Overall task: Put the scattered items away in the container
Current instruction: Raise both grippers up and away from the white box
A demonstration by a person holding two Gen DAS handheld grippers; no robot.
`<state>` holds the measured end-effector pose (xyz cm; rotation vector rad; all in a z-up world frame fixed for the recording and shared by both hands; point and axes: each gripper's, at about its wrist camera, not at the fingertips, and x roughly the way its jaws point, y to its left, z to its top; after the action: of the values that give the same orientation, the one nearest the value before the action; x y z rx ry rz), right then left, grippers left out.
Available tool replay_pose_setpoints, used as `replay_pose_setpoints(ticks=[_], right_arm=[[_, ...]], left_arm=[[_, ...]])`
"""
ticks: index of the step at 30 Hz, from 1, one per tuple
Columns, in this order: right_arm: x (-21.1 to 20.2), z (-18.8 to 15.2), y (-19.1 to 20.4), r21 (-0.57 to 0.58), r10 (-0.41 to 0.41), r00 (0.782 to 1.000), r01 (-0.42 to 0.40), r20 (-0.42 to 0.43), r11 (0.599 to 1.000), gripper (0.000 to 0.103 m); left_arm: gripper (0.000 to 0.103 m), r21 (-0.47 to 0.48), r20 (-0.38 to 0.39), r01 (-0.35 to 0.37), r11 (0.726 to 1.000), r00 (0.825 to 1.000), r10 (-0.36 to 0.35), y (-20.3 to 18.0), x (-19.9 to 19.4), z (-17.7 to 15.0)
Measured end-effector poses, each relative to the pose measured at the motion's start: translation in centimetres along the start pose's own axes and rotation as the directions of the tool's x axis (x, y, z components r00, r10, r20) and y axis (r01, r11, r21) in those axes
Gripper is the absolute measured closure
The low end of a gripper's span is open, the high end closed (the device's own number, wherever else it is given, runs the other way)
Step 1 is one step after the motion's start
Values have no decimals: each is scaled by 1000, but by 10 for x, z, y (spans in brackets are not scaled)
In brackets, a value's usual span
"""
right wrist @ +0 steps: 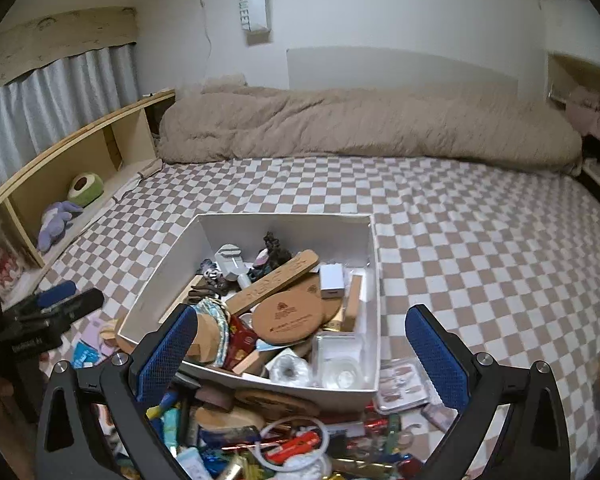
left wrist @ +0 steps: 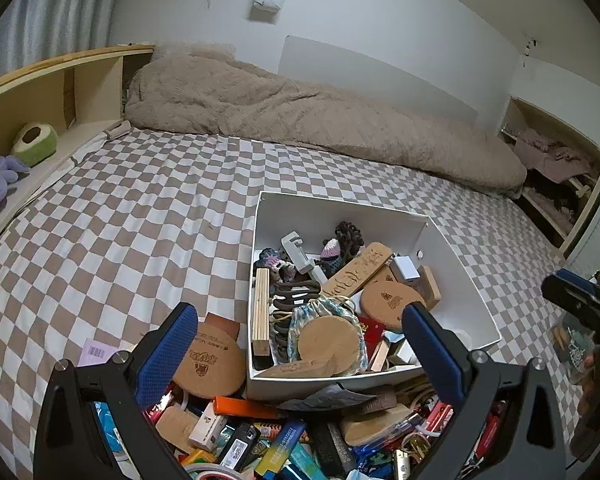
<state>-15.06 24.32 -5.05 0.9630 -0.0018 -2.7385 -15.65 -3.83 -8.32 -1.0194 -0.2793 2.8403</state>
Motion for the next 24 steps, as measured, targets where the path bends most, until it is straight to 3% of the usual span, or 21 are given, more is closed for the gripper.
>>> replay_pose_setpoints(ticks=[9, 14, 24], right_arm=[[-14, -18, -1, -28, -37, 997, 39, 72, 999, 0], [-15, -22, -1, -20, -30, 996, 32, 84, 999, 0], [-21, -33, 1, -18, -2, 993, 4, 121, 1000, 0]], left_arm=[[0, 35, 17, 3, 999, 1000, -3, -14, -9, -1], [0, 60, 41, -22, 998, 999, 20, -25, -13, -3], [0, 81, 41, 5, 997, 999, -8, -35, -12, -5]])
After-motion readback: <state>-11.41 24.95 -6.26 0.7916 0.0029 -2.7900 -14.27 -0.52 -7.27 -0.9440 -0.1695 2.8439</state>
